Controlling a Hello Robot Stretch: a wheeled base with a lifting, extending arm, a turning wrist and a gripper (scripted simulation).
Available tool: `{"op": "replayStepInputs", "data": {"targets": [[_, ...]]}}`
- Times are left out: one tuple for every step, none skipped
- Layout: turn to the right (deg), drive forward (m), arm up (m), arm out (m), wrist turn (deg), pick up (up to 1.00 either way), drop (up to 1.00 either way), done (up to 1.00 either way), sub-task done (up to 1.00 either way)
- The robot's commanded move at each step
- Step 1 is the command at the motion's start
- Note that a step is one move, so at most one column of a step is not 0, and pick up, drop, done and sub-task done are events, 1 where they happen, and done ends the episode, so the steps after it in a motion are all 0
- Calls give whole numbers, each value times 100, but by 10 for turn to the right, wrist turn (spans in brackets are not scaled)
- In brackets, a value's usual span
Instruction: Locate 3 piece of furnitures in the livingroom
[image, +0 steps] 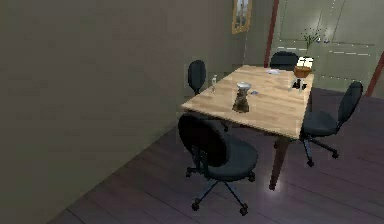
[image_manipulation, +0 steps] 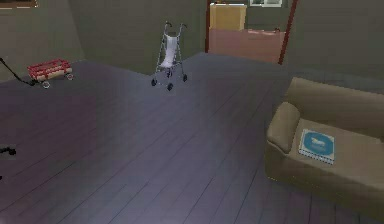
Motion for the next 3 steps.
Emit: {"op": "replayStepInputs", "data": {"targets": [[30,0,0,0,0,0,0,0,0],[0,30,0,0,0,0,0,0,0],[0,0,0,0,0,0,0,100,0]]}}
